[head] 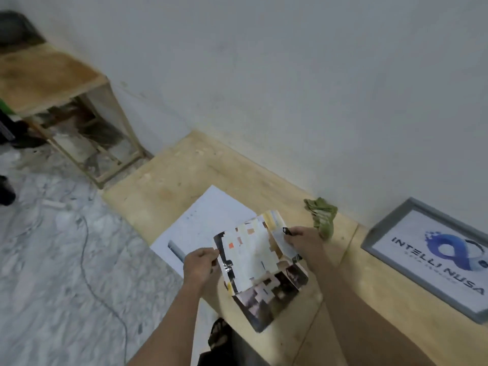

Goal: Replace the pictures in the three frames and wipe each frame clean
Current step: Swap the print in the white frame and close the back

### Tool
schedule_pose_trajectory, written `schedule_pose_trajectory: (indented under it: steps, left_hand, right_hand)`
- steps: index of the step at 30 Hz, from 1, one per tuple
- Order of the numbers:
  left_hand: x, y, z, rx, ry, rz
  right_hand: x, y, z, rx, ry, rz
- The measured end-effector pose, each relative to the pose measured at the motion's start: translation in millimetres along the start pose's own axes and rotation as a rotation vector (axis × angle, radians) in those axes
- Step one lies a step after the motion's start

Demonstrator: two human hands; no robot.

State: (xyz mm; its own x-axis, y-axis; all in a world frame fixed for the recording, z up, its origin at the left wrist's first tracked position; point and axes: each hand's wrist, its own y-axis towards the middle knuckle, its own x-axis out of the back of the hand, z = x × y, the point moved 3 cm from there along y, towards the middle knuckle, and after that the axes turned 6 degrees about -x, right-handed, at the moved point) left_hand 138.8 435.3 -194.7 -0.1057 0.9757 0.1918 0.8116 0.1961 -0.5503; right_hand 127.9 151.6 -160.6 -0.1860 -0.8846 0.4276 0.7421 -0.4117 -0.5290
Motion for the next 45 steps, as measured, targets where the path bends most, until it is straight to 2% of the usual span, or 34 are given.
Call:
schedule_pose_trajectory:
  steps: [4, 7, 14, 19, 23, 29, 32, 34, 36, 40, 45]
  left_hand:
    - [53, 58, -3, 0.037, 0.073, -0.069]
    - [76, 84, 1, 0.058, 0.122, -0.118]
    - [85, 97, 0, 0.095, 0.230, -0.195]
    - [83, 76, -10, 0.069, 0.442, -0.301]
    - [62, 52, -4, 0.079, 0.543, -0.295]
    - [5, -10, 26, 0.205, 0.565, -0.051]
    - [-14, -42, 52, 0.242, 0.553, -0.111]
    - [-24, -60, 67, 0.261, 0.464, -0.176]
    - [-28, -69, 81, 0.288, 0.361, -0.213]
    - [-24, -80, 100, 0.305, 0.297, -0.232]
    - [-13, -87, 109, 0.268, 0.164, -0.244]
  right_hand:
    - [-84, 44, 53, 0.107, -0.212, 0.053]
    - [-132, 63, 80, 0.158, -0.308, 0.034]
    - [-174, 92, 86, 0.098, -0.493, 0.082]
    - [-148, 84, 72, 0.070, -0.446, 0.057]
    - [-109, 76, 47, 0.007, -0.511, 0.050]
    - [-38, 46, -12, -0.067, -0.657, -0.034]
    - [-26, 31, -37, -0.101, -0.721, -0.013]
    - [-27, 22, -54, -0.110, -0.744, 0.022]
    - [-31, 14, -68, -0.128, -0.692, 0.050]
    - [-31, -7, -82, -0.221, -0.423, 0.090]
    - [-12, -25, -92, -0.223, -0.224, 0.123]
